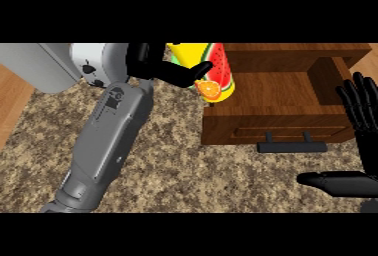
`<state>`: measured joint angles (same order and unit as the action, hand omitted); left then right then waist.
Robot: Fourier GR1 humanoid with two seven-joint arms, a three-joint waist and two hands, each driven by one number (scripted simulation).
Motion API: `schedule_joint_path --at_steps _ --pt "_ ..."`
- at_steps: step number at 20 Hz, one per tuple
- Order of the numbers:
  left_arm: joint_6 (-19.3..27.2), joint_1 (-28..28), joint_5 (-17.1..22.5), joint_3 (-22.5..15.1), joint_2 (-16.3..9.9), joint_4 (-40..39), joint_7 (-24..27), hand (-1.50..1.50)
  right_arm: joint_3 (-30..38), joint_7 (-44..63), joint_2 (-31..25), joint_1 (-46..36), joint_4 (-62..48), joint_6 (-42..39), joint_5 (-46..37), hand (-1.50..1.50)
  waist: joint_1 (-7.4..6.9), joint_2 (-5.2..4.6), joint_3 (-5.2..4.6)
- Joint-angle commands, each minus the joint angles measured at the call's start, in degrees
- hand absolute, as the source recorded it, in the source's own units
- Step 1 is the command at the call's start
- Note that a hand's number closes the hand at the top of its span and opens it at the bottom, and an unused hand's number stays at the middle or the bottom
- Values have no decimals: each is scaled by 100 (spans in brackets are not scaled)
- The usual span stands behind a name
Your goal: Pick up the cup, place it into the drawer and close the drawer
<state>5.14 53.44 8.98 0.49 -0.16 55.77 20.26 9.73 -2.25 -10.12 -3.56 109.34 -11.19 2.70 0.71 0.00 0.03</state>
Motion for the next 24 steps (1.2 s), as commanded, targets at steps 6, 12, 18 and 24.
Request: schedule_joint_path --at_steps 6,12,18,24 --pt "1045 1442 739 -647 16 -1532 -181 150 -82 206 3 25 295 -72 60 -150 164 -35 -1" --pt "1212 1742 1241 -978 16 -2200 -178 150 307 -216 -126 -169 -333 -202 294 -150 144 -42 2" --pt "1340 1757 2017 -1978 16 -2606 79 150 -45 -145 -82 -550 -561 -93 -133 -150 309 -88 2" --pt "1805 1888 2148 -2702 16 -2870 -229 150 -64 -128 45 -229 -162 -89 -30 -150 321 -65 4"
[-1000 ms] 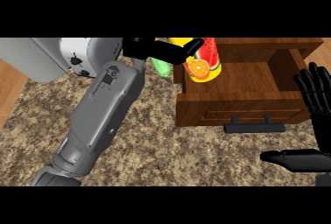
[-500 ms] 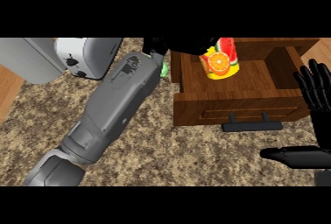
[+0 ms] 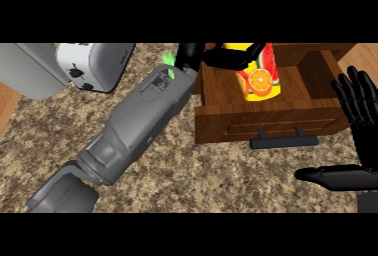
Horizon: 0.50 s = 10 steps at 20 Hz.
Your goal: Pick up the cup, place it into the drawer and close the drawer
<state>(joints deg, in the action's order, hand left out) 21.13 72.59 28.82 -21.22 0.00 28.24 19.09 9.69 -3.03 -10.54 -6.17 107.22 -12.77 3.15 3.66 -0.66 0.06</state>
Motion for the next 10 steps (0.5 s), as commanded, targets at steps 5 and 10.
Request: schedule_joint_path --at_steps 5,10 --pt "72 -24 346 -998 0 -279 -202 -150 -59 -224 75 -192 -261 41 -112 -150 61 -34 2" --pt "345 79 304 -1611 0 -407 -711 -150 2 -43 -74 -226 -195 -108 35 -150 136 -36 3"
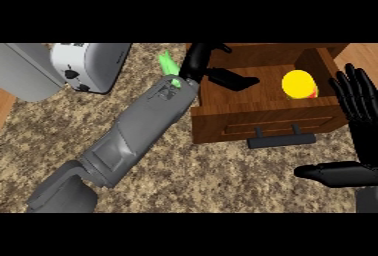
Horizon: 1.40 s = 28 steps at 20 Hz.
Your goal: Pick up the cup, place it into the drawer and close the drawer
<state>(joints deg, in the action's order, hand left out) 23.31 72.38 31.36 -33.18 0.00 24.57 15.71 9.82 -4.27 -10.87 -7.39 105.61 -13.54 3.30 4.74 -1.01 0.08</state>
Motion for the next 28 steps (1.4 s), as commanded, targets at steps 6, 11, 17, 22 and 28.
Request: schedule_joint_path --at_steps 6,11,17,22,28 --pt "565 -71 329 -543 0 166 240 -150 38 202 -94 -216 85 -190 312 -150 61 -14 -3" --pt "445 161 535 -260 0 320 620 -150 34 133 62 -22 51 -702 1241 -150 -103 10 -2" --pt "719 -54 731 -136 0 1002 610 -150 13 423 -568 376 799 -1110 939 150 -346 115 -9" --pt "578 -154 702 247 -244 942 537 -150 -107 422 -798 635 1012 -1303 415 150 -420 110 -10" --pt "390 -423 715 507 -1102 1804 -35 -150 -343 498 -825 939 1369 -1143 -552 150 -503 134 -10"
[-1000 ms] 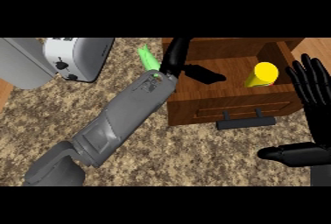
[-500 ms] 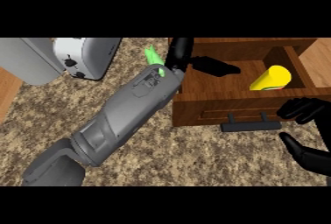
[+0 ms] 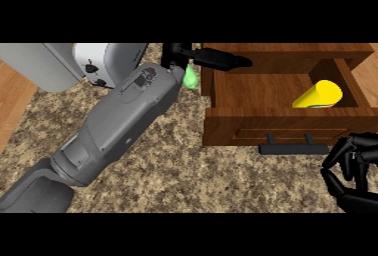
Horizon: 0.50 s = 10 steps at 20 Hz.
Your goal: Pick up the cup, place it into the drawer and close the drawer
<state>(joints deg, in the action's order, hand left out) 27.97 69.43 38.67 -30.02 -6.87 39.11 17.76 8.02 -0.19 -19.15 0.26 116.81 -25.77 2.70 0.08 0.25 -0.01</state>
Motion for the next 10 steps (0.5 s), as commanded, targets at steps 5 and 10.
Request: schedule_joint_path --at_steps 5,10 --pt "-220 -824 10 385 -962 1232 -431 -150 -850 305 425 -160 -10 684 -1640 150 -112 0 -2" --pt "-58 -1626 -59 368 -1100 2172 -544 -150 -1373 -460 571 -550 -1171 1178 -2874 150 -167 -15 3"
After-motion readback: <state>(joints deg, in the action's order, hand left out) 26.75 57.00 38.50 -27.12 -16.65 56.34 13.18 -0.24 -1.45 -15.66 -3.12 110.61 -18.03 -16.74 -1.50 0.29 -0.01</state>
